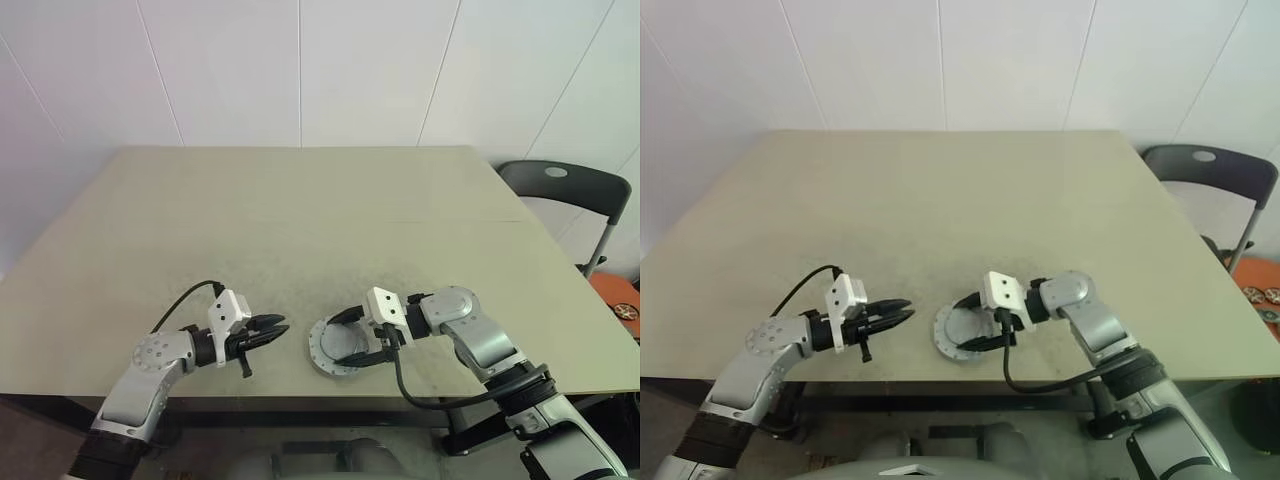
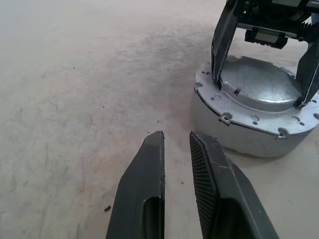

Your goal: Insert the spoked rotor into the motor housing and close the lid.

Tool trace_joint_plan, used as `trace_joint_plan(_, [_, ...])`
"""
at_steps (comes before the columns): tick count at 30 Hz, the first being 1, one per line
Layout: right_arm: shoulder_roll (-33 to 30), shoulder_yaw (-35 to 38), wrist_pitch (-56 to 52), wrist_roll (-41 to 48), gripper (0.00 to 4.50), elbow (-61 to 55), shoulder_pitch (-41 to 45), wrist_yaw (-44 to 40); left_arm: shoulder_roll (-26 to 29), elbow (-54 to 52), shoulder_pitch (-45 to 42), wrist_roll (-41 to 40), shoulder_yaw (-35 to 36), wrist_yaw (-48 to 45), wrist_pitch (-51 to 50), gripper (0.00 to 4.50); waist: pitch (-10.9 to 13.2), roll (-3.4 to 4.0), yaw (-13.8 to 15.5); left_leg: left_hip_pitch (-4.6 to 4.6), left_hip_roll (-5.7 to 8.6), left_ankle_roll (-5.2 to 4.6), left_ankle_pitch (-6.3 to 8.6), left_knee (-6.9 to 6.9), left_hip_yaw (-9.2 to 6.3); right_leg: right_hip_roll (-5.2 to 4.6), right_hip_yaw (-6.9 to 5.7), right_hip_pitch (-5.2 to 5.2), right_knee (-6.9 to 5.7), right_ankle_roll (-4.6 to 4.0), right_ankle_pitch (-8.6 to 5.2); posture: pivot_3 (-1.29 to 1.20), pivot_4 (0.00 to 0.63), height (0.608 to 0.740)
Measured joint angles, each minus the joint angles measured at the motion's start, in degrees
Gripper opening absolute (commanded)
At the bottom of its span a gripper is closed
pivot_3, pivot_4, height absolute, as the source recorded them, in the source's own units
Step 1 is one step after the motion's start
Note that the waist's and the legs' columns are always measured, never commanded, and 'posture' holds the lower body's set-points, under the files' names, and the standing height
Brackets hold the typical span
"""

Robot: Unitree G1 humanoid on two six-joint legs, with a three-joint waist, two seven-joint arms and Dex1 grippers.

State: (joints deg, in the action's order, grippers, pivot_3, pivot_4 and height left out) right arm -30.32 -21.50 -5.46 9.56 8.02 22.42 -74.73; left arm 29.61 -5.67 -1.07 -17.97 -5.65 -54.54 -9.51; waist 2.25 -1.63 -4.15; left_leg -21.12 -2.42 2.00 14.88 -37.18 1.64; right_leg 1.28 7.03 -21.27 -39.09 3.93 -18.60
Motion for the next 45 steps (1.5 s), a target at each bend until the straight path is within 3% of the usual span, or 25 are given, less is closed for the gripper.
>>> trace_joint_plan(13, [-3.00,-1.46,-13.65,0.43,3.17,-6.76,1.21,-0.32,-5.34,4.06,-10.09,-1.13,-4.30,-3.63,-1.56,0.92,-0.07,0.03,0.49,-0.31,0.14,-0.04,0.02,0.06,0.02,-0.04,-0.04,-0.02,0.12,0.07,-0.01,0.00,0.000,0.740])
trace_joint_plan(23, [-6.15,-1.49,-23.92,0.27,3.17,-19.09,-2.33,5.15,-7.98,4.22,-12.45,-5.34,-7.70,-7.67,-11.81,0.92,-0.08,0.02,1.22,-0.38,0.39,-0.28,0.18,0.10,-0.01,-0.20,-0.05,-0.02,0.21,0.33,-0.16,0.00,0.000,0.740])
trace_joint_plan(31, [-6.75,-1.76,-31.65,0.77,3.17,-24.40,-1.96,7.75,-6.43,0.39,-15.00,-5.83,-12.10,-7.82,-22.51,0.92,-0.07,0.01,1.53,-0.50,0.39,-0.43,0.28,0.19,-0.03,-0.20,-0.09,0.00,0.56,0.41,-0.12,0.00,0.000,0.740])
trace_joint_plan(42, [-3.65,-2.02,-30.48,2.56,3.17,-16.64,1.17,6.66,-2.23,-3.00,-22.69,-0.58,-19.43,-6.45,-28.97,0.92,-0.10,-0.05,-0.06,-0.17,0.34,-0.45,0.28,0.11,-0.07,-0.15,-0.08,0.39,0.59,0.30,-0.13,0.00,0.000,0.740])
trace_joint_plan(45, [-3.19,-1.47,-30.03,3.30,4.15,-15.09,1.08,6.64,-2.68,-1.46,-23.01,0.42,-20.10,-6.42,-27.08,0.92,-0.13,-0.06,-0.04,-0.12,0.31,-0.45,0.28,0.09,-0.09,-0.14,-0.08,0.39,0.60,0.30,-0.12,0.00,0.000,0.740])
